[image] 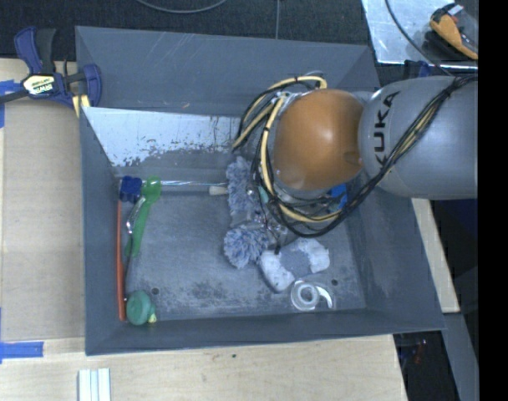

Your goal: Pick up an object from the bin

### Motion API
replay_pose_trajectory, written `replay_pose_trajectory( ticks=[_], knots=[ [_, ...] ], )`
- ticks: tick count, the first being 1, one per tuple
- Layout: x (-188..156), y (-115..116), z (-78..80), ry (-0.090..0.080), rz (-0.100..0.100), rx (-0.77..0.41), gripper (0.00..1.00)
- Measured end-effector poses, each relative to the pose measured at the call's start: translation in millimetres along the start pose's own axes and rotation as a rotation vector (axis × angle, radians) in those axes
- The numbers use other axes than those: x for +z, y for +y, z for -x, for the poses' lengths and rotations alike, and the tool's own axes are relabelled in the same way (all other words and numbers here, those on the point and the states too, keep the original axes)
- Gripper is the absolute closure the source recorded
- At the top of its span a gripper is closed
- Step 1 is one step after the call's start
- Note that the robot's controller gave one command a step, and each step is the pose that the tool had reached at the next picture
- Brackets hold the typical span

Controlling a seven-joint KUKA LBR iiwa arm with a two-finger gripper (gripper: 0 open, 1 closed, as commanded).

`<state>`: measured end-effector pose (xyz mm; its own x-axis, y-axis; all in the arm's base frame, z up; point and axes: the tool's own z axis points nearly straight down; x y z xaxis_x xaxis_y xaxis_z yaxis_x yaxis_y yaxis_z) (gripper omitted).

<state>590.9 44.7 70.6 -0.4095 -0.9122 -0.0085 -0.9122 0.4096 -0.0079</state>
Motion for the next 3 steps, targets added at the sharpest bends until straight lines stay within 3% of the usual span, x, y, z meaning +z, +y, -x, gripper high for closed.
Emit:
replay_pose_trajectory(
  ticks=[1, 3],
  knots=[
    [-0.2, 0.0, 0.0, 0.0, 0.0, 0.001, 1.0],
    [-41.9, 0.3, 0.4, -0.003, 0.0, 0.005, 1.0]
  ],
)
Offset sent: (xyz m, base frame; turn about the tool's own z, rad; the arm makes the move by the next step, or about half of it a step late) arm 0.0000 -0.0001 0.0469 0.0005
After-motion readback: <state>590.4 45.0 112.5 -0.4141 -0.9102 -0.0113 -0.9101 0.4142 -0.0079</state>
